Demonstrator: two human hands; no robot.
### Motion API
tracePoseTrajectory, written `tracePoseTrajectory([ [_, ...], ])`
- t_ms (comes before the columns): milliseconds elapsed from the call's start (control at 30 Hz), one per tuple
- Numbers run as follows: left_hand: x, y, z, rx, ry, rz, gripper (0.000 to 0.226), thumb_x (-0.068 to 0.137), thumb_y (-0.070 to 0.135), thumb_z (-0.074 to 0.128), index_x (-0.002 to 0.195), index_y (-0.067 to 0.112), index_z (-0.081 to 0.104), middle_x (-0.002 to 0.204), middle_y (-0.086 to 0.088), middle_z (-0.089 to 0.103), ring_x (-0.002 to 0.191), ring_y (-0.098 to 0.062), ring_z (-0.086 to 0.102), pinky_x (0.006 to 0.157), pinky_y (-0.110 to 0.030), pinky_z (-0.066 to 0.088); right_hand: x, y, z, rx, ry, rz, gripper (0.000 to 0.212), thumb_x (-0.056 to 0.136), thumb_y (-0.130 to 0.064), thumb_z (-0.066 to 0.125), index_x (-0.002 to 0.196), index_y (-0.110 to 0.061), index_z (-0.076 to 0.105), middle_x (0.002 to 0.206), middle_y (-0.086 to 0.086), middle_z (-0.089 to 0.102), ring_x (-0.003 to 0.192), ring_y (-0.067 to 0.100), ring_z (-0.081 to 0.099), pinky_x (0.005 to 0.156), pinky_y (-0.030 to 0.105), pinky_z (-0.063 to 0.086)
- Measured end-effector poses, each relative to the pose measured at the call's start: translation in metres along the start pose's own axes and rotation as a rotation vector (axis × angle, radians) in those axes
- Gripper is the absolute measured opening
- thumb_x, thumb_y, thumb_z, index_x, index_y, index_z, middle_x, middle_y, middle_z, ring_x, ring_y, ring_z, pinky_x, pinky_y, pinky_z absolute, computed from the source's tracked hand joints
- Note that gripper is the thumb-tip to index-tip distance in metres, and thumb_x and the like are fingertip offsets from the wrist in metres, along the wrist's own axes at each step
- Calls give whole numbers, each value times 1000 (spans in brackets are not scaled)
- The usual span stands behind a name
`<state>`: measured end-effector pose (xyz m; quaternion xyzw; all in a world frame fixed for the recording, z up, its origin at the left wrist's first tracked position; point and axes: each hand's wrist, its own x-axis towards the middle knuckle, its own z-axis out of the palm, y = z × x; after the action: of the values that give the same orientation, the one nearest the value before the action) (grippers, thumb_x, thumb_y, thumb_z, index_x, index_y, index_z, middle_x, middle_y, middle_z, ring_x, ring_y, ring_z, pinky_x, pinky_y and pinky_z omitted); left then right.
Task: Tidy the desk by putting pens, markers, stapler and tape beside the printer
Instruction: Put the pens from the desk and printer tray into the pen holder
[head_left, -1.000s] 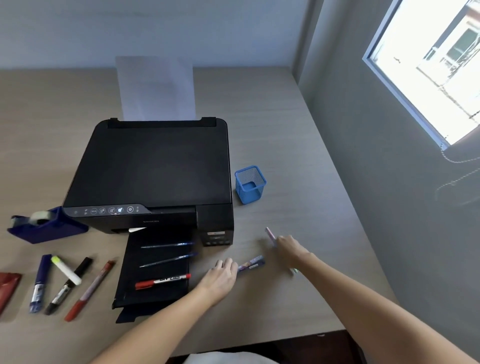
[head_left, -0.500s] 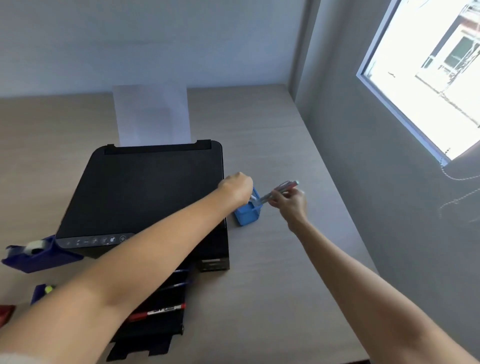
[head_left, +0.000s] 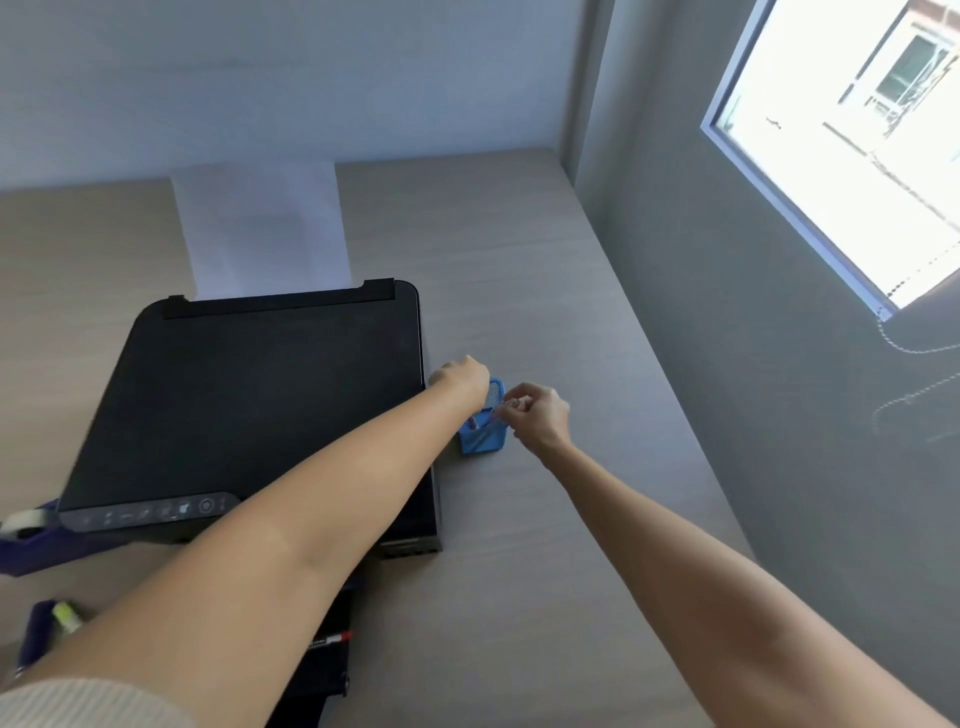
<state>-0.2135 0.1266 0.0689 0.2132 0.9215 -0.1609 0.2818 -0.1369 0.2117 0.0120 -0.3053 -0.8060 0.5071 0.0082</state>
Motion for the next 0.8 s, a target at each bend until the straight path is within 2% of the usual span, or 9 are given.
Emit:
tracePoseTrajectory([
  [100, -23, -6, -10, -1, 97, 36, 32, 85, 2, 64, 117, -2, 59, 119, -15, 58, 110, -30, 60, 83, -33, 51, -4, -5, -11, -87, 12, -46, 28, 73, -23, 77, 98, -14, 69, 92, 9, 65, 83, 26, 62, 82, 38, 56],
  [167, -46, -15, -26, -39, 199, 86, 22, 85, -1, 62, 106, -2, 62, 100, -15, 59, 100, -32, 63, 72, -33, 49, -7, -13, -22, -147, 82, -124, 40, 77, -30, 75, 111, -15, 62, 108, 8, 53, 89, 24, 58, 86, 32, 48],
  [233, -78, -36, -36, -123, 294, 136, 16, 83, 2, 66, 99, -2, 62, 85, -13, 56, 88, -32, 62, 69, -33, 49, -20, -27, -31, -134, 152, -259, 40, 82, -31, 70, 117, -15, 58, 118, 11, 49, 93, 27, 61, 84, 30, 46],
  [333, -127, -79, -39, -384, 391, 197, 38, 82, 13, 71, 118, 2, 62, 108, -14, 66, 98, -29, 64, 89, -39, 53, -50, -47, -38, -62, 191, -448, 33, 90, -26, 62, 120, -14, 56, 122, 11, 48, 95, 21, 59, 77, 30, 47],
  [433, -186, -133, -15, -589, 397, 215, 35, 85, 22, 69, 118, 13, 64, 108, 1, 67, 98, -14, 63, 92, -30, 50, -89, -56, -28, -34, 167, -629, 25, 91, -21, 60, 115, -14, 58, 117, 9, 52, 88, 17, 59, 72, 27, 49],
  [533, -226, -180, 35, -631, 308, 102, 15, 87, 25, 64, 100, 21, 69, 96, 4, 70, 87, -12, 65, 80, -29, 51, -130, -45, -2, -77, 109, -843, 16, 91, -12, 60, 106, -8, 62, 105, 9, 57, 77, 13, 57, 73, 13, 44],
  [600, -239, -204, 82, -596, 181, 21, 12, 88, 23, 59, 92, 19, 70, 87, 3, 71, 78, -12, 65, 70, -25, 47, -160, -32, 18, -111, 25, -982, 11, 90, -6, 58, 100, -3, 64, 97, 9, 59, 75, 11, 53, 76, 4, 36],
  [700, -231, -223, 162, -531, 67, -83, 21, 91, 19, 52, 97, 11, 71, 99, -3, 73, 91, -20, 66, 75, -30, 48, -195, -13, 49, -174, -206, -1092, 11, 93, -6, 53, 97, -4, 64, 88, 7, 59, 78, 17, 55, 74, 16, 42],
  [800, -206, -216, 234, -567, 173, -178, 27, 96, 8, 44, 115, 1, 62, 122, -15, 60, 111, -29, 57, 92, -37, 46, -209, 1, 83, -303, -382, -1101, 14, 96, -11, 50, 97, -7, 63, 88, 6, 60, 78, 19, 57, 70, 25, 49],
])
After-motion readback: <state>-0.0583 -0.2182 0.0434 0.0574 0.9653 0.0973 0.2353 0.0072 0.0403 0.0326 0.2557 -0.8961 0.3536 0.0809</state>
